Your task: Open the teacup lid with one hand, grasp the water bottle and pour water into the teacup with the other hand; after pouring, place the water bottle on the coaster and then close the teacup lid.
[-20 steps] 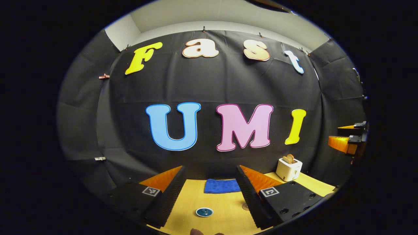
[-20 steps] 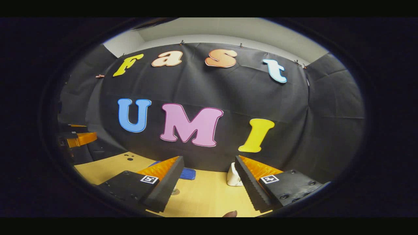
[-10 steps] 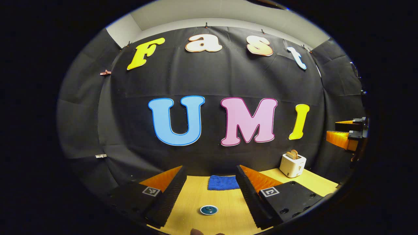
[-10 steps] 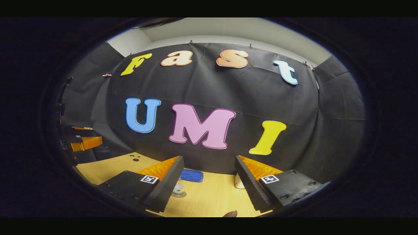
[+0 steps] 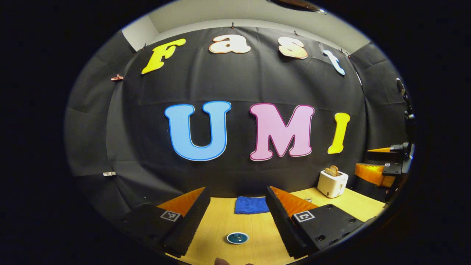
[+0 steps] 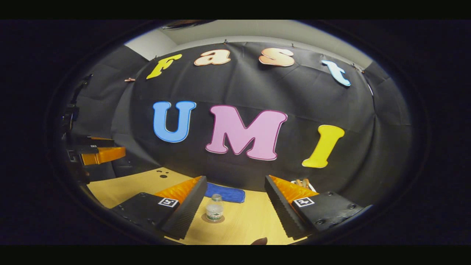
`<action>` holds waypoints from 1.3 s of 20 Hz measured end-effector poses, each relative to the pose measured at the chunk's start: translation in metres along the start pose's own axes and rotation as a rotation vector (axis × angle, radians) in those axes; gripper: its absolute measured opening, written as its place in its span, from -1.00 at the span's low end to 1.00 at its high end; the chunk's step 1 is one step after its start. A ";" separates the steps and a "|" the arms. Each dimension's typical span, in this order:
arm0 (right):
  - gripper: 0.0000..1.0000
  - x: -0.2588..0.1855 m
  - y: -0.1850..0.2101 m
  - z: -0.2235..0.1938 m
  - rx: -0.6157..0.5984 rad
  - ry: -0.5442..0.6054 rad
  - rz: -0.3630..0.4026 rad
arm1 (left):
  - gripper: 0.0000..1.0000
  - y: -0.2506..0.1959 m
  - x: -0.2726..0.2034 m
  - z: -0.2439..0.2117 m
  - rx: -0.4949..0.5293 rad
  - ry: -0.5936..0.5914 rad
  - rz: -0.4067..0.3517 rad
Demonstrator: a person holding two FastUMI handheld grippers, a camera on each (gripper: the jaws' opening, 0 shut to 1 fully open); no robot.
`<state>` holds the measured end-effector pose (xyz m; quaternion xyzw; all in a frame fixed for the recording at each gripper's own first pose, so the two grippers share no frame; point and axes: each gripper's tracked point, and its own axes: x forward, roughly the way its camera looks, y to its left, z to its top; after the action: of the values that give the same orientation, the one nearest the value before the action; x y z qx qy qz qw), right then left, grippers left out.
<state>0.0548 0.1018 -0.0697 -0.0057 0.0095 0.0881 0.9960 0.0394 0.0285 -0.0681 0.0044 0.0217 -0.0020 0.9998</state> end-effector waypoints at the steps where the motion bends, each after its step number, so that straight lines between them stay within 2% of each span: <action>1: 0.94 0.008 0.003 -0.014 -0.001 0.007 0.001 | 0.90 -0.001 0.006 -0.016 0.003 0.007 -0.006; 6: 0.95 0.039 0.020 -0.087 0.010 0.045 0.000 | 0.96 -0.008 0.043 -0.107 0.016 0.055 -0.018; 10: 0.95 0.060 0.025 -0.138 0.015 0.056 -0.013 | 0.89 -0.005 0.070 -0.176 0.029 0.079 0.003; 13: 0.95 0.071 0.030 -0.164 0.014 0.055 -0.015 | 0.74 -0.001 0.087 -0.223 0.029 0.103 0.011; 17: 0.94 0.082 0.039 -0.187 0.033 0.065 -0.012 | 0.67 0.006 0.105 -0.262 0.048 0.138 0.026; 19: 0.95 0.084 0.041 -0.193 0.032 0.069 -0.016 | 0.60 0.005 0.110 -0.276 0.042 0.157 0.016; 21: 0.94 0.084 0.044 -0.197 0.039 0.075 -0.016 | 0.41 0.001 0.116 -0.288 0.036 0.184 0.001; 22: 0.95 0.084 0.044 -0.198 0.042 0.077 -0.014 | 0.47 0.000 0.118 -0.292 0.036 0.196 -0.004; 26: 0.95 0.085 0.045 -0.201 0.028 0.082 -0.012 | 0.30 0.002 0.125 -0.307 0.049 0.232 0.001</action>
<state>0.1267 0.1582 -0.2731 0.0045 0.0515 0.0817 0.9953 0.1506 0.0330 -0.3800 0.0292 0.1370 -0.0014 0.9901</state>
